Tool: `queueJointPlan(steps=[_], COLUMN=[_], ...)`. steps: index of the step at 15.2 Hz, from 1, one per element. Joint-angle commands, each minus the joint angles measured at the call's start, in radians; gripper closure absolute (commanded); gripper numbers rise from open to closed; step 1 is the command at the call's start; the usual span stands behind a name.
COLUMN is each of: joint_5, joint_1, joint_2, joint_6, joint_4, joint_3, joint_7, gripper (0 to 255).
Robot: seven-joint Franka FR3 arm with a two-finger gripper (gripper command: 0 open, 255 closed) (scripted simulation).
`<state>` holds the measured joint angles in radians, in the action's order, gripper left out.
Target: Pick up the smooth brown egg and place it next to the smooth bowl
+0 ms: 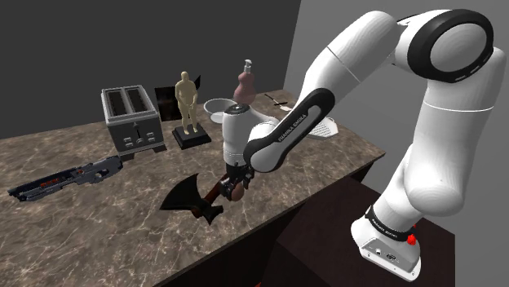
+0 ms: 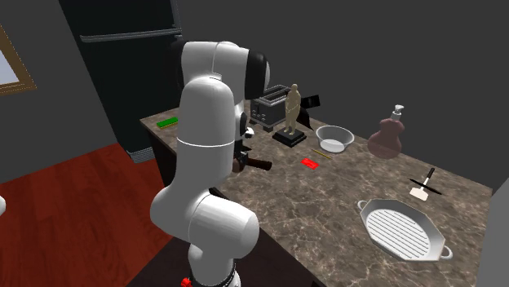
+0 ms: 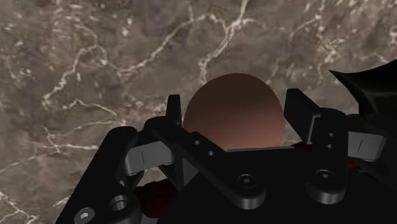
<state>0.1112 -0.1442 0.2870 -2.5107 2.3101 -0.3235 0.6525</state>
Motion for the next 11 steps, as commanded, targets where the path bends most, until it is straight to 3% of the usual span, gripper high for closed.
queueJointPlan(steps=[1, 11], joint_5=[-0.010, -0.073], joint_1=[0.003, 0.020], joint_2=[-0.019, -0.135], joint_6=[0.016, 0.139], joint_4=[0.001, -0.013], joint_3=[-0.005, -0.029], joint_7=[-0.006, -0.047], gripper=[255, 255])
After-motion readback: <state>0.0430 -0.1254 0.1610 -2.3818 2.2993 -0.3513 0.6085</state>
